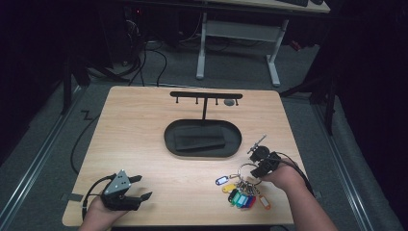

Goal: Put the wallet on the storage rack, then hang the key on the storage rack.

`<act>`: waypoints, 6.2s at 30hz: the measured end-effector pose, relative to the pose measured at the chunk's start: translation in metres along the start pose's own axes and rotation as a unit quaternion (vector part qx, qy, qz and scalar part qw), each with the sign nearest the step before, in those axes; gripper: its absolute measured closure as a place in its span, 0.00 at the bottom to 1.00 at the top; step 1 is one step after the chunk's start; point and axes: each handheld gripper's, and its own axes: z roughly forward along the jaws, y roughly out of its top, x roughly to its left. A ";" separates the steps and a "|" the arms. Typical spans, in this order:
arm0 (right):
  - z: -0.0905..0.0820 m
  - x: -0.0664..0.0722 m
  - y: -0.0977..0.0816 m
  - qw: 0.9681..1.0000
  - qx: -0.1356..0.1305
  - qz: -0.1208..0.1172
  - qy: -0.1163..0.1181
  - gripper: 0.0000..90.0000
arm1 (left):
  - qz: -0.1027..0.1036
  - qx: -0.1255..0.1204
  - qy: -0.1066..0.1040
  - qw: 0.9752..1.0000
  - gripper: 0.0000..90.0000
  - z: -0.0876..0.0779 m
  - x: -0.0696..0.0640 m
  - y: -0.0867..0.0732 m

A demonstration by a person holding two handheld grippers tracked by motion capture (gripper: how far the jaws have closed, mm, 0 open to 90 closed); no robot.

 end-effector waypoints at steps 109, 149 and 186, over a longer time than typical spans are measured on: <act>-0.186 0.010 0.052 1.000 0.002 -0.005 0.009 0.98 | 0.029 -0.010 0.000 1.000 0.36 -0.002 -0.006 -0.001; -0.185 -0.025 0.136 0.999 -0.034 0.010 -0.021 0.98 | 0.014 -0.002 0.026 1.000 0.34 -0.012 -0.006 -0.007; -0.128 -0.063 0.179 0.997 -0.015 0.041 -0.060 0.93 | 0.023 -0.007 0.034 0.999 0.35 -0.014 -0.007 -0.008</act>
